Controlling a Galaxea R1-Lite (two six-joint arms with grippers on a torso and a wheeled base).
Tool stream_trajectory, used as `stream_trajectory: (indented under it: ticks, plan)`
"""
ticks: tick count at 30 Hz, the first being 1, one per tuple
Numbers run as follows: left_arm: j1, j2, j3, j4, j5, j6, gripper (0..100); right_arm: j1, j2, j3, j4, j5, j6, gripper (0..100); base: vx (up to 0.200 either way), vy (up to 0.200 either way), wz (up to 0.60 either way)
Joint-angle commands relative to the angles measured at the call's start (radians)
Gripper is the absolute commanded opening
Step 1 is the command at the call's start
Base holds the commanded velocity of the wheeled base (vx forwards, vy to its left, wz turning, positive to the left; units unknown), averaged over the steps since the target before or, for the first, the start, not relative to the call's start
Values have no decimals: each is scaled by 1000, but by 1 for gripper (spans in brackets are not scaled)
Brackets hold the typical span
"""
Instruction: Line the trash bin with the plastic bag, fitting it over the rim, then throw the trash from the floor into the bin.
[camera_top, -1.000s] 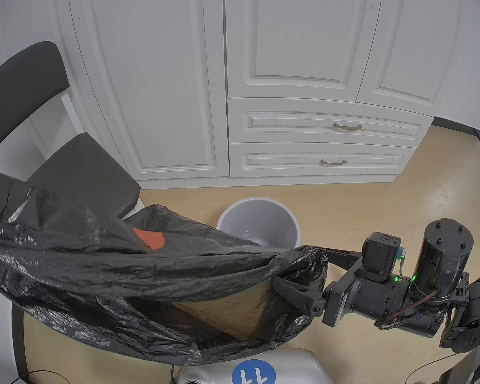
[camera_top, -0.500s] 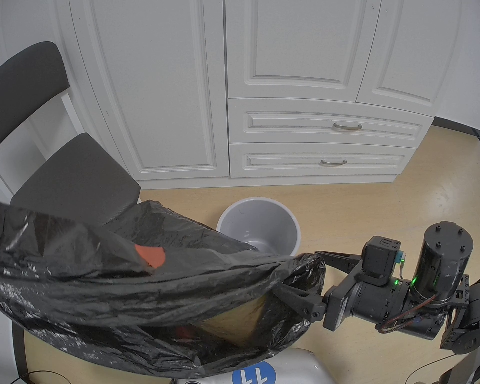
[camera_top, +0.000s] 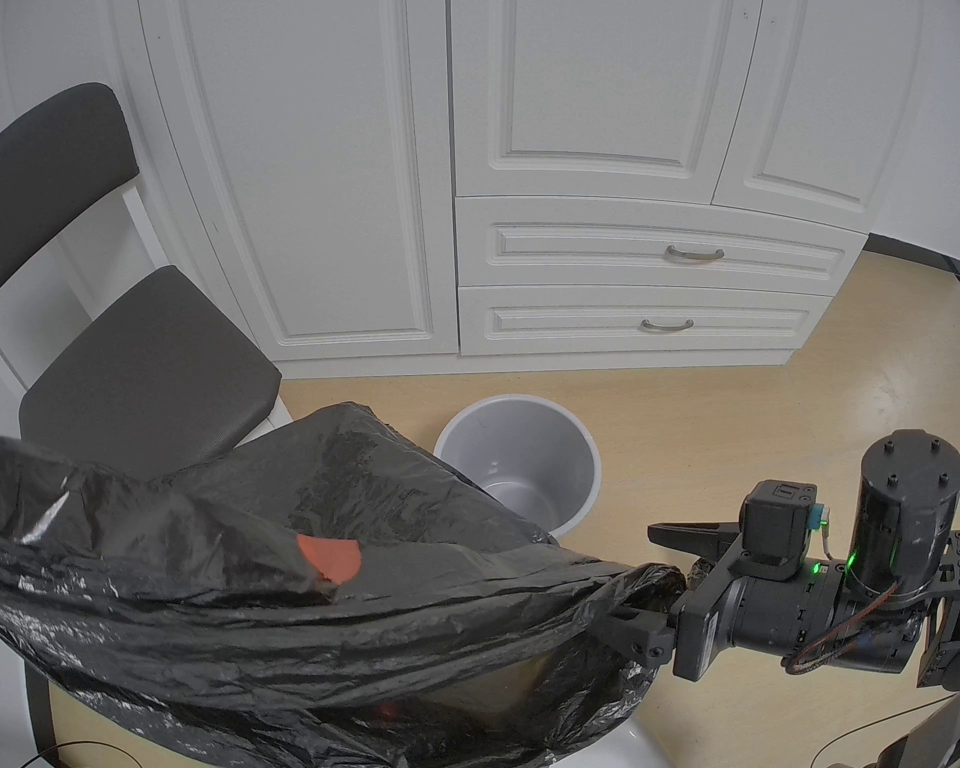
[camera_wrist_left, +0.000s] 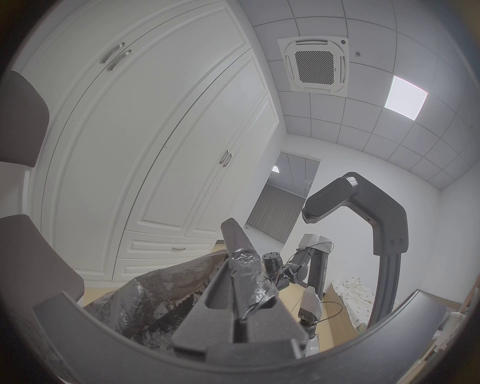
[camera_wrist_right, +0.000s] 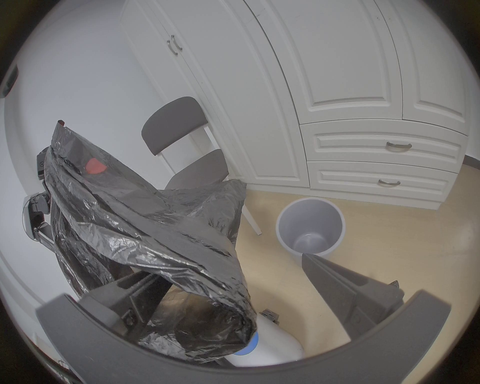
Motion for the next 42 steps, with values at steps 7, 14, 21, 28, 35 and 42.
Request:
stream_trajectory:
  ticks: [7,14,21,28,35,42]
  plan:
    - [0,-1,-1,0,0,0,0,1,9,-4,-2,-1,-1,100,0,0,0]
    - [0,-1,-4,-2,0,0,0,-2,52,9,-2,2,-1,100,0,0,0]
    - [0,-1,1,-22,0,-1,0,-13,78,3,-4,3,7,100,0,0,0]
    - [0,0,5,-20,0,-3,0,-13,64,-6,-27,5,12,0,0,0,0]
    - [1,12,21,-13,-22,-7,0,-14,20,3,-91,6,29,0,0,0,0]
    - [1,58,22,13,-23,-12,0,-65,-23,2,-91,5,21,0,0,0,0]
